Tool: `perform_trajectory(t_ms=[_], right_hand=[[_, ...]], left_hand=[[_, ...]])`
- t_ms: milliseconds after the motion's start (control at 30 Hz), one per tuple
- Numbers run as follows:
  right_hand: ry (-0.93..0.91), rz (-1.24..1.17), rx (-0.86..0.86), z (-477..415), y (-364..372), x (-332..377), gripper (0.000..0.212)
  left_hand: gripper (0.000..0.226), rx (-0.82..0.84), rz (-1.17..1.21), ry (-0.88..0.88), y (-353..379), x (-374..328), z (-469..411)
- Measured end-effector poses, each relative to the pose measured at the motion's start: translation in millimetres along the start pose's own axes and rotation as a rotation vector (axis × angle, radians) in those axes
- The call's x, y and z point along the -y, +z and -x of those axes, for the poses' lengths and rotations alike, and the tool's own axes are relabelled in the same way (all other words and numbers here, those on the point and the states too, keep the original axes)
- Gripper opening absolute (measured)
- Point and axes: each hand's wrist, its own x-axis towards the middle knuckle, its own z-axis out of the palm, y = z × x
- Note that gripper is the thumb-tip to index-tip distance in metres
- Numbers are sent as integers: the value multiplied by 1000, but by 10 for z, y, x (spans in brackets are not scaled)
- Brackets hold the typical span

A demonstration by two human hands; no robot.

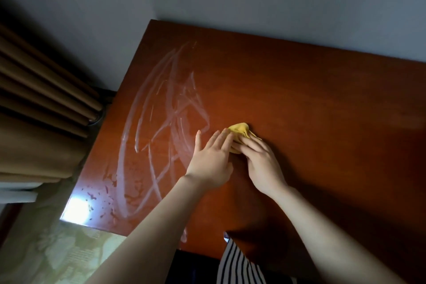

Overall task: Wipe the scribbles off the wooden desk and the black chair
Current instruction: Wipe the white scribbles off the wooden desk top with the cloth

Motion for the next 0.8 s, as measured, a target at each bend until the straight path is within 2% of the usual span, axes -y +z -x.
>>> perform_trajectory(t_ms=[200,467,633,800], right_hand=[[165,27,-220,432,162,198,40],[550,70,-436,770,543,857,38],[722,18,-477,955,752,1261,35],[748,0,-470,1109,839,1361,38]], left_hand=[[97,138,-233,191,90,57,157],[106,192,-502,473,221,394,397],[107,192,-544,544,218,487,482],[113,156,-557,584,167,459,464]])
